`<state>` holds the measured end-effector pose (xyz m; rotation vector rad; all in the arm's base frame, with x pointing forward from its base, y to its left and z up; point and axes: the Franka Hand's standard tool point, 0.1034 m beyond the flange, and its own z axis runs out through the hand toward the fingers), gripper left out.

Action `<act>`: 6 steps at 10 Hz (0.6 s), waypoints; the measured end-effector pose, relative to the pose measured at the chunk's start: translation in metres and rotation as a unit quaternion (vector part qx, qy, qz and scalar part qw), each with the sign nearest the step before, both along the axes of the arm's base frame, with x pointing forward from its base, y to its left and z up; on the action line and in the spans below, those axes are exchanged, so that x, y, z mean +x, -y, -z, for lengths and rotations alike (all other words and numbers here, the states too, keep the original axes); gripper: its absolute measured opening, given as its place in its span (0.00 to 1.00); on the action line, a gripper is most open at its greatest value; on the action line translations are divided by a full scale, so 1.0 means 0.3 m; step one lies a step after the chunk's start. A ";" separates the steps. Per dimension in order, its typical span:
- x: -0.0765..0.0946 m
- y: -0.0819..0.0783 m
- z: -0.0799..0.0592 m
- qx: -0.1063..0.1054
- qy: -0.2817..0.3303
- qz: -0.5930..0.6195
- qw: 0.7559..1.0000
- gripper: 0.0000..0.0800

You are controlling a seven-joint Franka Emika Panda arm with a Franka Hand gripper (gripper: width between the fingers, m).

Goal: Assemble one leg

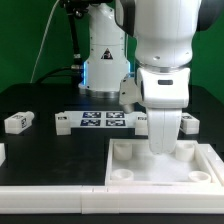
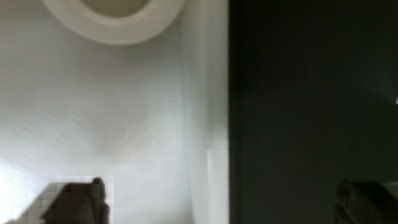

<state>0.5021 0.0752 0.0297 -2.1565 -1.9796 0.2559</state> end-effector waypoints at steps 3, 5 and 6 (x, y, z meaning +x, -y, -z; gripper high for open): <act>-0.012 0.004 -0.017 -0.006 0.000 0.014 1.000 0.81; -0.068 0.003 -0.079 -0.020 0.003 0.034 0.999 0.81; -0.091 0.001 -0.110 -0.027 0.000 0.044 0.999 0.81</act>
Offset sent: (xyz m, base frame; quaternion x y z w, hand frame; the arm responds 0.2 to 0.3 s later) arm -0.0335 -0.0040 0.0288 -0.0002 -0.0219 0.0529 0.9984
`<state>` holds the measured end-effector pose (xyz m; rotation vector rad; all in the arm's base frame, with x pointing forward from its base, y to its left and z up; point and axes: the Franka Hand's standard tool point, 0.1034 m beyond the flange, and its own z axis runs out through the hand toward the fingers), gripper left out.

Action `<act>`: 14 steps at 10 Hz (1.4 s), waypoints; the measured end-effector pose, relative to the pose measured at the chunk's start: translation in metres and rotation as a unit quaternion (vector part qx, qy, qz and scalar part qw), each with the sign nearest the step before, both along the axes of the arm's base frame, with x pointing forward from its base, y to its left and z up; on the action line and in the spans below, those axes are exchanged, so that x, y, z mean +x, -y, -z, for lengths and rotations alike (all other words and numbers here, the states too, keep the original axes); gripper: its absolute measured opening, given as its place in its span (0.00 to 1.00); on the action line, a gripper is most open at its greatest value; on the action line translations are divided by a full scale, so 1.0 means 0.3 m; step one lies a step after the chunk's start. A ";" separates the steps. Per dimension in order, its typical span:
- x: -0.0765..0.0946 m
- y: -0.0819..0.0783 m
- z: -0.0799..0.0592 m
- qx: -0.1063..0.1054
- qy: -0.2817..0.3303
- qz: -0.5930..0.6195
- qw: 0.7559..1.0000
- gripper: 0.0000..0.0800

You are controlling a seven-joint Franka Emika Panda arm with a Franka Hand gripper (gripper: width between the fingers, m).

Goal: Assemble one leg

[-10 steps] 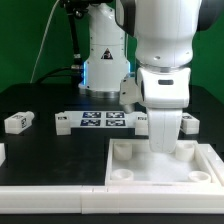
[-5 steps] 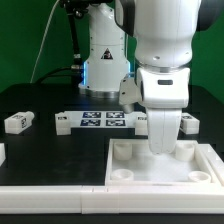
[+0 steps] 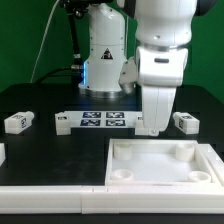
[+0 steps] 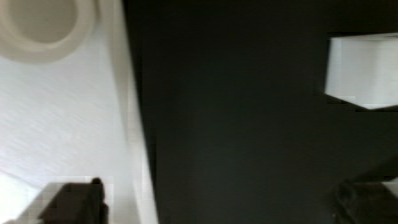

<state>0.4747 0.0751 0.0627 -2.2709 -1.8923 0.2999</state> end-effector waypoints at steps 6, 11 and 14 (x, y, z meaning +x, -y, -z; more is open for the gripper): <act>-0.035 -0.010 -0.046 -0.042 -0.001 0.128 0.991 0.81; -0.082 -0.043 -0.029 -0.116 -0.009 0.376 0.919 0.81; -0.106 -0.088 -0.022 -0.138 -0.017 0.470 0.872 0.81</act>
Offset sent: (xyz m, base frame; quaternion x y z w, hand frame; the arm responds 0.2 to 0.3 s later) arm 0.0000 0.0000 0.0000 0.0000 0.0000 0.0000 1.0000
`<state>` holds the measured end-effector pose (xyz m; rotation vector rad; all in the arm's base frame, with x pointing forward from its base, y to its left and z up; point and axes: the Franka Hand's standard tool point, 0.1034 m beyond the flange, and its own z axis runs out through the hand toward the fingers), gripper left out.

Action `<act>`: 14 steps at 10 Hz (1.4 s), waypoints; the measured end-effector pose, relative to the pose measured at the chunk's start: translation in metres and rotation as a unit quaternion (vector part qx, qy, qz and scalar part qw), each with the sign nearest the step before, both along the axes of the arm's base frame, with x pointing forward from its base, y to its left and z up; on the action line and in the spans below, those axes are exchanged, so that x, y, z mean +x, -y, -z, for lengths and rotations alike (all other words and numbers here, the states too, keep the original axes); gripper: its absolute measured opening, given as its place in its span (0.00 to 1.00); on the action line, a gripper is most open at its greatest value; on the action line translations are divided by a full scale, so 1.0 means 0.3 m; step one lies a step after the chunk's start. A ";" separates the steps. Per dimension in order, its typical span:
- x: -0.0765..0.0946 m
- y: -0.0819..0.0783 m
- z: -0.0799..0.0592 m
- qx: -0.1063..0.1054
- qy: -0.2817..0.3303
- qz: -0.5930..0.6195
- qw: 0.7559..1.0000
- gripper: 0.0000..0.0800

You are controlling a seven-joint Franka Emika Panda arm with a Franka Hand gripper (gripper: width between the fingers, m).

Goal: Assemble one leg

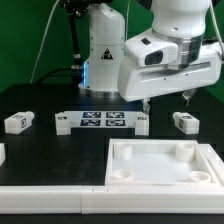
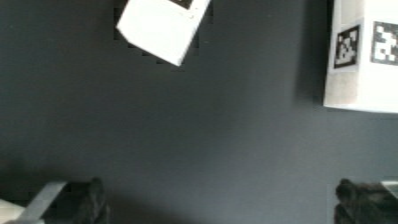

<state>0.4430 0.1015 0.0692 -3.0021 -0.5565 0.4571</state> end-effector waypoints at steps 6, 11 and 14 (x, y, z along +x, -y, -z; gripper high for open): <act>-0.079 -0.122 0.048 -0.003 0.010 0.002 1.000 0.81; -0.105 -0.184 0.067 -0.010 0.000 0.006 1.000 0.81; -0.138 -0.186 0.066 -0.041 -0.099 0.003 0.994 0.81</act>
Offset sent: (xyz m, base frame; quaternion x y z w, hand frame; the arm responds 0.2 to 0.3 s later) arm -0.0375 0.0342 -0.0126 -0.0240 0.0442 0.0112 0.9987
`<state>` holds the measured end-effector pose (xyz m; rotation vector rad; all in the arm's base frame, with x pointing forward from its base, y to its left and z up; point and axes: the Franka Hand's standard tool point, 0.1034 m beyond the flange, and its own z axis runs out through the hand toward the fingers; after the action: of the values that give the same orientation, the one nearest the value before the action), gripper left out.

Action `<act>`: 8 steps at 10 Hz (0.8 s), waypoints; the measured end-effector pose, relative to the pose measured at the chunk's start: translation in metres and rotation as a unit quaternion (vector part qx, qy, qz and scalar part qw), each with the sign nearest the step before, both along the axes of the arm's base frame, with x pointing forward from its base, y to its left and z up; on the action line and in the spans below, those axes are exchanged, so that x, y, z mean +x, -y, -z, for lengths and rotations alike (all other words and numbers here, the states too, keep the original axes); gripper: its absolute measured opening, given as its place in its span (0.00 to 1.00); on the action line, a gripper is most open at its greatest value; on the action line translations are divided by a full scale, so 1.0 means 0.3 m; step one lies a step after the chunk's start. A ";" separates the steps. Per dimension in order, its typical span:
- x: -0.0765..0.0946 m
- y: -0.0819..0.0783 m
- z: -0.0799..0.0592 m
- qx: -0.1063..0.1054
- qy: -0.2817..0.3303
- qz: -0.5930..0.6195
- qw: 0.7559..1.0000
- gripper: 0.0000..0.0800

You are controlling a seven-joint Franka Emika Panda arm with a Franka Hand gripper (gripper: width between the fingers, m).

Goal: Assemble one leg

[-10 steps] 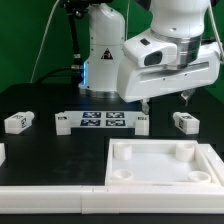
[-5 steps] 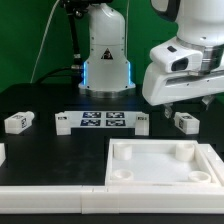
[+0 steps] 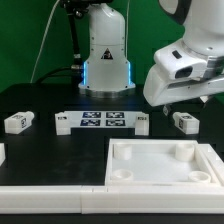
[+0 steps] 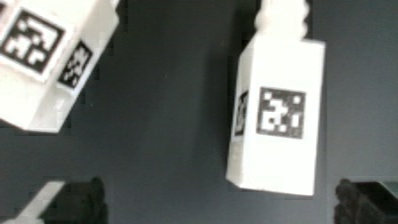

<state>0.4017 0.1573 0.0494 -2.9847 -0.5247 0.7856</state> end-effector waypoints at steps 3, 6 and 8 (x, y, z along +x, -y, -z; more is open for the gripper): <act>-0.079 -0.042 0.037 -0.064 -0.106 0.013 0.992 0.81; -0.109 -0.060 0.085 -0.085 -0.188 0.000 0.979 0.81; -0.109 -0.054 0.104 -0.076 -0.184 -0.005 0.980 0.81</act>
Offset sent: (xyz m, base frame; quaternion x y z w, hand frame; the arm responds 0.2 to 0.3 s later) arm -0.0075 0.0051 -0.0160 -0.0493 -0.1588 0.0279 0.9857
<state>0.3689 0.1735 0.0181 -2.8585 -0.4804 1.3970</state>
